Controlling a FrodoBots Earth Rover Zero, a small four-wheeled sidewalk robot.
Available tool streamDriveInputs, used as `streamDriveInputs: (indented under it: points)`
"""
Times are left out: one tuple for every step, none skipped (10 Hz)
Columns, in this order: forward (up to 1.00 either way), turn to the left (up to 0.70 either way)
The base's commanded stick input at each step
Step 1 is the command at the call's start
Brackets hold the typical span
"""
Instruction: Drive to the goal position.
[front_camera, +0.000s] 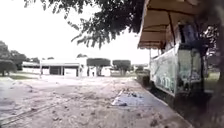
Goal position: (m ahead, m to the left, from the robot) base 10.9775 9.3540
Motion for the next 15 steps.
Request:
streamDriveInputs:
  points:
    - [0.5,-0.01]
    - [0.5,0.0]
    - [0.5,0.0]
    - [0.5,0.0]
    - [0.5,0.0]
    - [0.5,0.0]
    - [0.5,0.0]
    - [0.5,0.0]
    - [0.5,0.0]
    - [0.5,0.0]
    - [0.5,0.0]
    - [0.5,0.0]
    - [0.5,0.0]
    - [0.5,0.0]
    - [0.5,0.0]
